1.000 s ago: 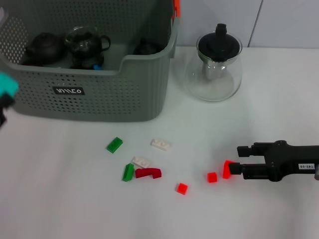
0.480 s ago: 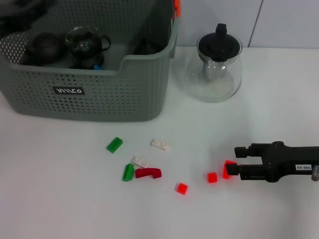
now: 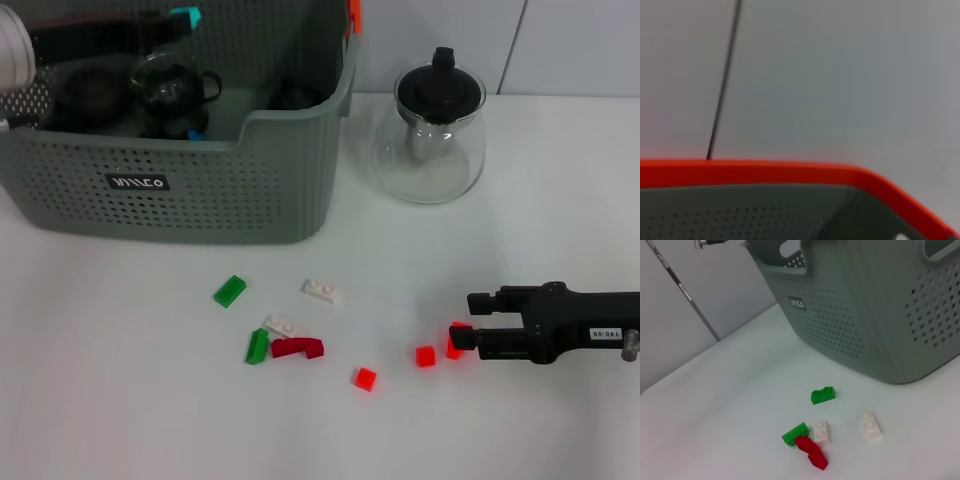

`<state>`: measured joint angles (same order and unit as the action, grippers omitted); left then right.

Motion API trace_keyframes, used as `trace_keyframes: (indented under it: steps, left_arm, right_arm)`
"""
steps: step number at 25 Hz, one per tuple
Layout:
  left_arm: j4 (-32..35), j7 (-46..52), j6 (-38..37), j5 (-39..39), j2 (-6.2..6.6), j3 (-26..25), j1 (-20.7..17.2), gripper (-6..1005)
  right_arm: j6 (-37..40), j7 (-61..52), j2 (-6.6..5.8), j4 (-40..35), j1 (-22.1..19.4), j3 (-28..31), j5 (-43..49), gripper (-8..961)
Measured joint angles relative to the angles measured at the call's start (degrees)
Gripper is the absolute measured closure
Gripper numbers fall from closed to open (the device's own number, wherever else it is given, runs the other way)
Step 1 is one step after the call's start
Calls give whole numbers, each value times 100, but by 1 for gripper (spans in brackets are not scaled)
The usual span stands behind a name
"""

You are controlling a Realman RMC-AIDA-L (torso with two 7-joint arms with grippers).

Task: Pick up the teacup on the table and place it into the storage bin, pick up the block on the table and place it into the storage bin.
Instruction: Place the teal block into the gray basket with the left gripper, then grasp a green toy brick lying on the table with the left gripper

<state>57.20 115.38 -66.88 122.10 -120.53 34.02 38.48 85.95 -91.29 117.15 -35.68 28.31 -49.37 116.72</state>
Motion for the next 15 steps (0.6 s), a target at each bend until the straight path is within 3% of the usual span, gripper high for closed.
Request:
trace_keyframes:
  steps: [2,6,9,10,11,12,15]
  left_arm:
    - [4,6,31,-191,-30,-24,-44,490]
    - [-39,-382,-448,-1436,-48,-275,-428,431]
    - [-456,-1301,-1554,-2749,-72,-887,-774,386]
    - [-723,-1712,-2166,-3160,-65,-1172,-888,371]
    - [-1091,-2308,-3231,-3514,-28,-1584,-1063,356]
    - [-1091,-2308,-3231,-3514,-28,-1584,-1063,323]
    - [-1147,-2933,-4220,-3335,-42,-1811,-1384,224]
  right_arm:
    - [1,-5,1,0,5,-1,0,216]
    - [4,-10,0,0,15,0,0,216]
    - [2,-8,0,0,16,0,1,216]
    - [1,-6,1,0,15,1,1,216]
    - [1,5,0,0,11,7,0,216]
    - [2,11,2,0,9,10,0,216]
    - [0,17,5,0,8,12,1,216]
